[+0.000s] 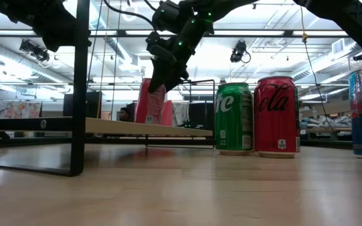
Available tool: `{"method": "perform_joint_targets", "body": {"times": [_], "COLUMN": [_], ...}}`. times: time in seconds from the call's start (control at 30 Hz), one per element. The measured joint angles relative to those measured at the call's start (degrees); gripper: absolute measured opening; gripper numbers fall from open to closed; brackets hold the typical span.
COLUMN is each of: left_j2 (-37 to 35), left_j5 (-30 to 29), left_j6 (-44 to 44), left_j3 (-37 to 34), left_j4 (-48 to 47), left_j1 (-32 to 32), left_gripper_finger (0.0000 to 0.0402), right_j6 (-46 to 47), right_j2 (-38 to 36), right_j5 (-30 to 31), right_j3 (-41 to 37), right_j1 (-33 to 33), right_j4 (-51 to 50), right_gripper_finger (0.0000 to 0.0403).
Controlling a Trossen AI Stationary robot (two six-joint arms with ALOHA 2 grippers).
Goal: Place canned beverage on shelf
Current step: Put the orange soda can on the shelf
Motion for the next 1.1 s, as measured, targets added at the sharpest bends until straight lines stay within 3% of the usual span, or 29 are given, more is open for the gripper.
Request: {"method": "perform_joint_targets", "body": {"times": [0.6, 1.1], "left_j2": [0.00, -0.02], "left_j5": [0.01, 0.02], "left_j6": [-0.04, -0.22], "left_j3": [0.00, 0.00], "left_j4": [0.00, 0.02], "left_j1": [0.00, -0.01], "left_gripper_finger": [0.0231, 0.0231], "right_j6": [0.18, -1.69], "right_j2": [0.00, 0.07], "right_j5": [-0.12, 7.21], "right_j3": [0.02, 4.35], "right_j1": [0.81, 3.00], "right_j4": [-0.10, -3.59], "right_gripper_finger": [0.0351, 0.0352]}}
